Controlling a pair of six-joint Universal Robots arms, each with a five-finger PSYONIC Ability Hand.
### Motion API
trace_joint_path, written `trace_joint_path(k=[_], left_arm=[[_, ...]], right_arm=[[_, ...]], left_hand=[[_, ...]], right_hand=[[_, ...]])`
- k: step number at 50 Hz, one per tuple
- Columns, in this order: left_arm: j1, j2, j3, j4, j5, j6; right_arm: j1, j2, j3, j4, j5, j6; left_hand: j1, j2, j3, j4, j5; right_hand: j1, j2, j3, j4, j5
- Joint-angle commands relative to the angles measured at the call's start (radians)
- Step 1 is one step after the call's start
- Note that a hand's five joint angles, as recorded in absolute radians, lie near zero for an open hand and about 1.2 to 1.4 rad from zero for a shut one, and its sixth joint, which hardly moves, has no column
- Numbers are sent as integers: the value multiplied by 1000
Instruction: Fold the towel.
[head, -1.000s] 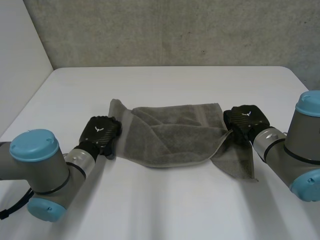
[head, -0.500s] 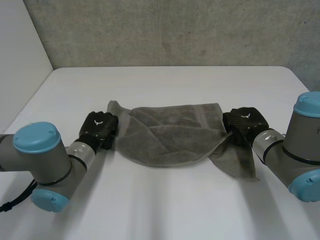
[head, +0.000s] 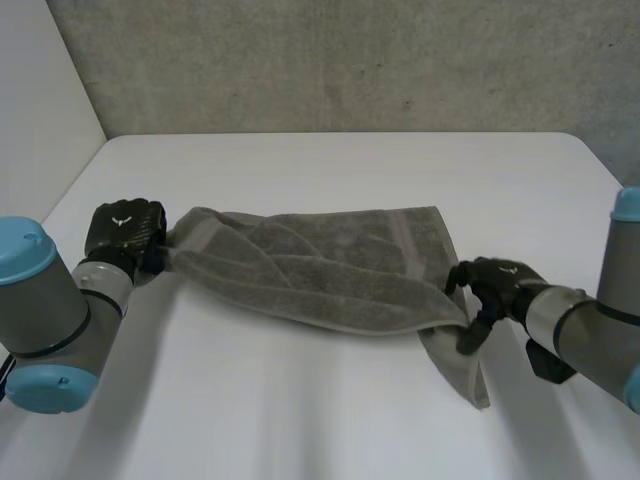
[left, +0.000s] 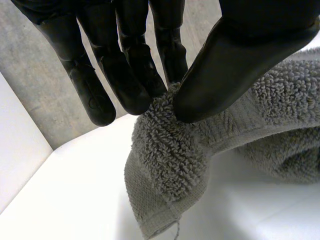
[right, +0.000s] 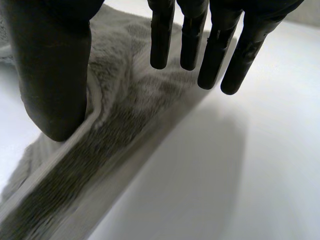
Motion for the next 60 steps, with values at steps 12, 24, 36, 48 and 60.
trace_joint_path(k=[12, 24, 36, 48, 60], left_arm=[[-1, 19, -2, -42, 2, -37], [8, 47, -7, -68, 2, -59], [47, 171, -2, -114, 16, -92], [58, 423, 64, -243, 157, -224], [61, 389, 328, -495, 205, -304]], right_arm=[[-53, -130, 278, -118, -73, 102], [-12, -121, 303, -228, -77, 206], [-35, -254, 243, -246, -80, 192], [-67, -486, -66, -27, -160, -106], [8, -314, -440, 186, -99, -426]], left_hand=[[114, 72, 69, 37, 99], [114, 72, 69, 37, 99], [114, 72, 69, 37, 99], [114, 72, 69, 37, 99], [114, 72, 69, 37, 99]], right_hand=[[101, 81, 88, 92, 132], [495, 476, 483, 487, 526], [951, 932, 938, 943, 982], [951, 932, 938, 943, 982], [951, 932, 938, 943, 982]])
